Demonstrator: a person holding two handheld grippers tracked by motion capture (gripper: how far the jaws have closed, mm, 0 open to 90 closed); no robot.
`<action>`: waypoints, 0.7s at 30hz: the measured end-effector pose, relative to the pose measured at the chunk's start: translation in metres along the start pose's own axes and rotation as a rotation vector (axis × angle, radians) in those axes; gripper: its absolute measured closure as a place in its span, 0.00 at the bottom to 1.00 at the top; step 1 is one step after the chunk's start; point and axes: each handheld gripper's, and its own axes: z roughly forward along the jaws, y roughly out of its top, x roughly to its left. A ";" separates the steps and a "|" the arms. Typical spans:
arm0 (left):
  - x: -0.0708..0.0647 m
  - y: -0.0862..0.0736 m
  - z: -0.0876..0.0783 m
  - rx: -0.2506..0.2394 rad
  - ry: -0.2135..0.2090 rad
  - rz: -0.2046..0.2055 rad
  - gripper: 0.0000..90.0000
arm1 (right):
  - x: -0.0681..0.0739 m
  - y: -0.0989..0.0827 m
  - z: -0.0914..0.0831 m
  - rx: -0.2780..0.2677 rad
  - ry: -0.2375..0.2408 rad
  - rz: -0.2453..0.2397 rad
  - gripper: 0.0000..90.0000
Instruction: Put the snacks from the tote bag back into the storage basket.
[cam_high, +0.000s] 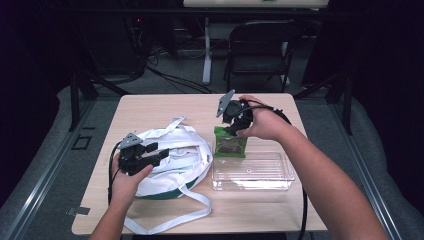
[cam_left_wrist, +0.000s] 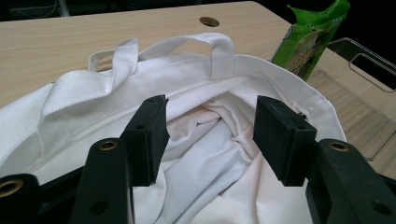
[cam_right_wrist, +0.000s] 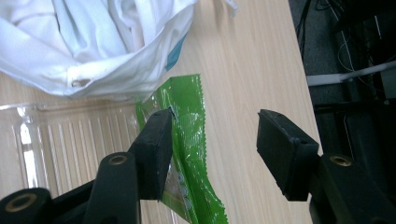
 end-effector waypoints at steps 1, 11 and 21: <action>0.000 0.000 0.000 -0.003 0.001 -0.002 0.50 | -0.001 0.000 -0.002 -0.007 -0.002 0.007 0.51; 0.001 0.000 -0.001 -0.003 0.006 0.003 0.50 | -0.003 0.001 -0.012 -0.057 -0.039 0.096 0.54; 0.001 0.001 -0.003 -0.003 0.008 0.001 0.50 | -0.005 0.000 -0.022 -0.097 -0.090 0.175 0.54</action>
